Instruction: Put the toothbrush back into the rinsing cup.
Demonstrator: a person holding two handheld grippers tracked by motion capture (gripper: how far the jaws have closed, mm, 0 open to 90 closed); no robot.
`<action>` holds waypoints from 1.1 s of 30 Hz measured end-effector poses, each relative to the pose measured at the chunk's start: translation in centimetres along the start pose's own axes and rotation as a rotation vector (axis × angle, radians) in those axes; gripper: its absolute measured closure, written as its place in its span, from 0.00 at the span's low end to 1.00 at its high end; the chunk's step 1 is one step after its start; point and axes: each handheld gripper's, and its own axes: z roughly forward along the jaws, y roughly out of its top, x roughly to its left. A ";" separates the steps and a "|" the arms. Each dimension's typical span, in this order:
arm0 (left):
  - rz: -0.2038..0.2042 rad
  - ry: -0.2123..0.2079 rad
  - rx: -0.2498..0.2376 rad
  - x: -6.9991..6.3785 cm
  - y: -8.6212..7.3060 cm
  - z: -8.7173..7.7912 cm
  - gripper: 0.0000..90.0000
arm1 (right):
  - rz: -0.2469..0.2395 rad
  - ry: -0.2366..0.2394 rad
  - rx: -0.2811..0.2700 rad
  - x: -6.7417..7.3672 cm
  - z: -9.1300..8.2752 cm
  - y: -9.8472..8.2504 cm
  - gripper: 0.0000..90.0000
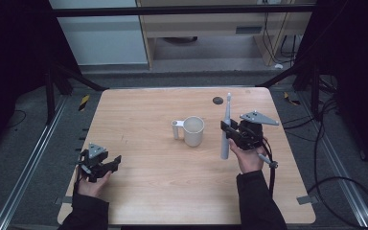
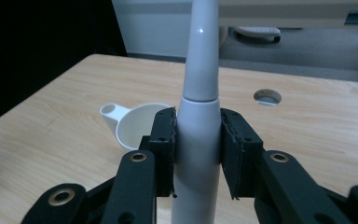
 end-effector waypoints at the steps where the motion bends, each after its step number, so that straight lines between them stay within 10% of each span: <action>1: 0.000 0.000 0.000 0.0 0.0 0.0 0.47 | -0.001 -0.002 -0.013 0.1 0.0 0.1 0.75; 33: 0.000 -0.004 -0.001 0.1 0.0 0.0 0.47 | 0.019 -0.012 -0.233 2.1 1.2 4.0 0.75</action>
